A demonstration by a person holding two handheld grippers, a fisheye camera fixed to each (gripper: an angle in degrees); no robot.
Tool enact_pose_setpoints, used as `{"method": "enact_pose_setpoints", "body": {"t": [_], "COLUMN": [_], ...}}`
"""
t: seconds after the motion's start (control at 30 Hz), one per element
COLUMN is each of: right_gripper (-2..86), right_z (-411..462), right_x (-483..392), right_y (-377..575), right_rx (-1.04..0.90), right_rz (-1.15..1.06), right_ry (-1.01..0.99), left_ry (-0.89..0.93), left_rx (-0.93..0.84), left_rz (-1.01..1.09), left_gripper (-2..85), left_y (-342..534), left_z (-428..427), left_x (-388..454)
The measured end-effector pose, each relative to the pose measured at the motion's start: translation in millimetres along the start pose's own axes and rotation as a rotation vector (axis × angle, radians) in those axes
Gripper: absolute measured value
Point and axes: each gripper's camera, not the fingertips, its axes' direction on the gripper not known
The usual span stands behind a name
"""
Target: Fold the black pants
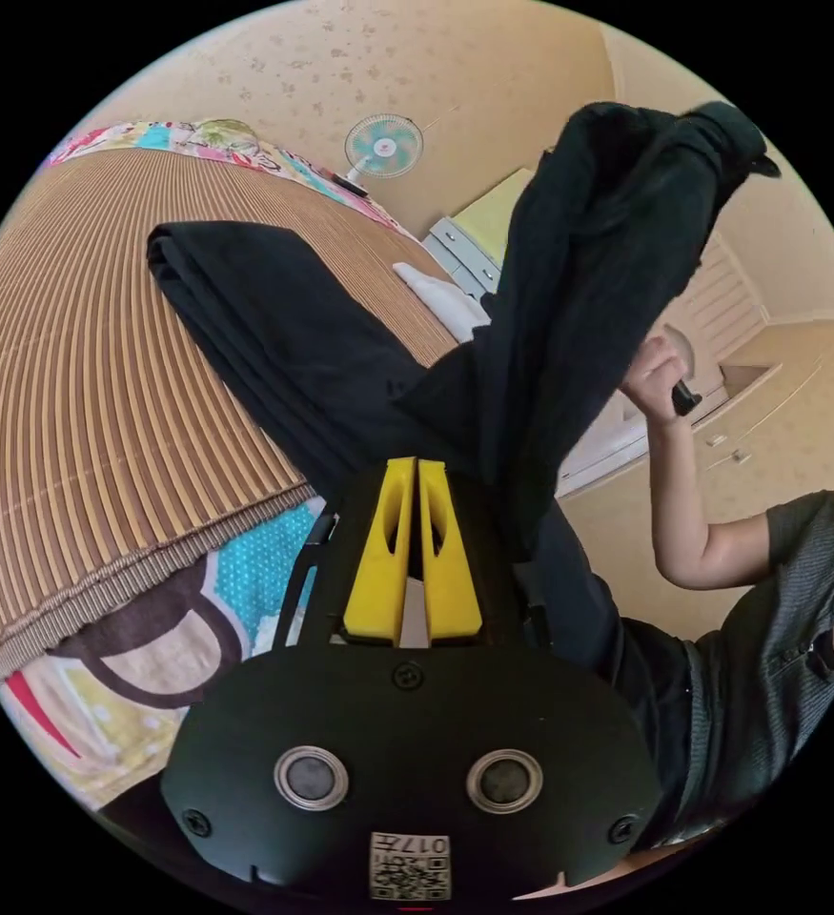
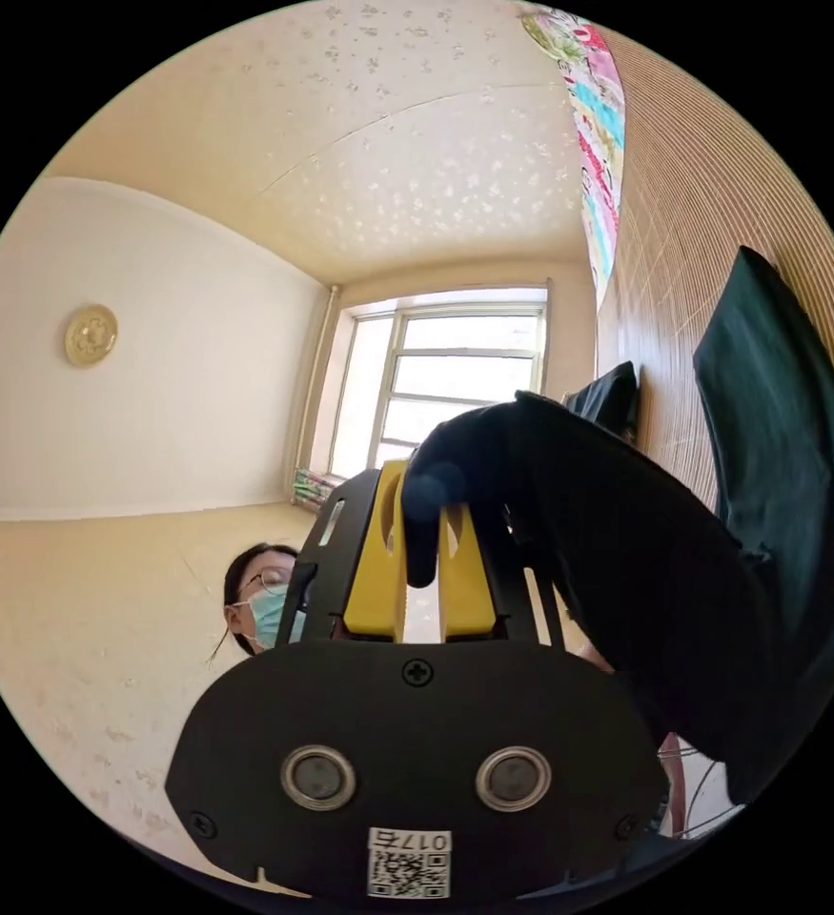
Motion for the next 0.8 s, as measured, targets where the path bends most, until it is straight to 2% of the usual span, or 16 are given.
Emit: {"method": "enact_pose_setpoints", "body": {"t": [0.1, 0.23, 0.37, 0.47, 0.53, 0.63, 0.73, 0.8], "right_gripper": [1.8, 5.9, 5.0, 4.8, 5.3, 7.0, 7.7, 7.6], "right_z": [11, 4, 24, 57, 81, 96, 103, 110], "right_x": [45, 94, 73, 33, 16, 26, 41, 47], "right_y": [-47, -86, -87, -54, -12, 42, 90, 112], "right_rx": [0.062, 0.175, 0.124, 0.006, -0.088, -0.158, -0.179, -0.179], "right_rz": [0.102, 0.197, -0.008, -0.187, -0.289, -0.289, -0.315, -0.37], "right_ry": [0.093, 0.404, 0.367, 0.592, 0.889, 1.217, 1.333, 1.371], "left_ry": [0.056, 0.059, -0.086, -0.189, -0.2, -0.199, -0.183, -0.177], "left_rx": [0.023, 0.079, 0.188, 0.316, 0.407, 0.419, 0.303, 0.298], "left_rz": [-0.075, -0.18, -0.225, -0.275, -0.237, -0.146, -0.19, -0.199], "left_gripper": [-1.0, -1.0, -0.9, -0.4, 0.5, 4.0, 8.2, 9.8], "left_y": [1, 8, 18, 30, 35, 29, 20, 25], "left_z": [-10, -25, -49, -68, -78, -77, -56, -46], "left_x": [-21, -36, -27, -19, -8, 9, 15, 25]}}
